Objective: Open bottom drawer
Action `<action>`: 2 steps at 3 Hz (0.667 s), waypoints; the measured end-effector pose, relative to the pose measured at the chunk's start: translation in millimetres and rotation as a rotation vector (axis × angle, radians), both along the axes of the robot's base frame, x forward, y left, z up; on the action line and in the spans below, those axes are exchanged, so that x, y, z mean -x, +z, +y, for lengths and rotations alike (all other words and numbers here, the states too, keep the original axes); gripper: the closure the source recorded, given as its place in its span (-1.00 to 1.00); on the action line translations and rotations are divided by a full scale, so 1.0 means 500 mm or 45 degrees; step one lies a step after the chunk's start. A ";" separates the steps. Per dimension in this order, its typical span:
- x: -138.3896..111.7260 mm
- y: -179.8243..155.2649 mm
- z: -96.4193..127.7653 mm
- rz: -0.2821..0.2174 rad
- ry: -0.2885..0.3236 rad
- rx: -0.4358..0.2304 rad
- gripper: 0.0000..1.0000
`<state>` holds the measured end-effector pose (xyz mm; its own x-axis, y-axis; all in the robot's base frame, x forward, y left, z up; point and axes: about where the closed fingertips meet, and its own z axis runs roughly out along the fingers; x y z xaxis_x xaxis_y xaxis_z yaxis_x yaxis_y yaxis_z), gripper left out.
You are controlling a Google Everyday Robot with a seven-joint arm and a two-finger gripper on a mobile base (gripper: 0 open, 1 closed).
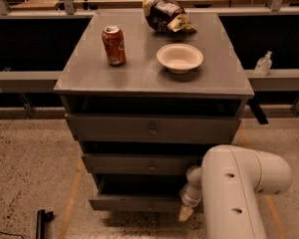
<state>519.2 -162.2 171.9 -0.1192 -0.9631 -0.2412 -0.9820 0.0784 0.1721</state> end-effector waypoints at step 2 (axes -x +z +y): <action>0.022 0.008 0.001 0.040 -0.006 -0.012 0.76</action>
Offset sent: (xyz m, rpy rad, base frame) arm -0.0415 0.0090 0.0236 0.0482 0.1152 -0.0128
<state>508.4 -161.6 175.8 -0.1313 -0.9603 -0.2461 -0.9757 0.0812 0.2035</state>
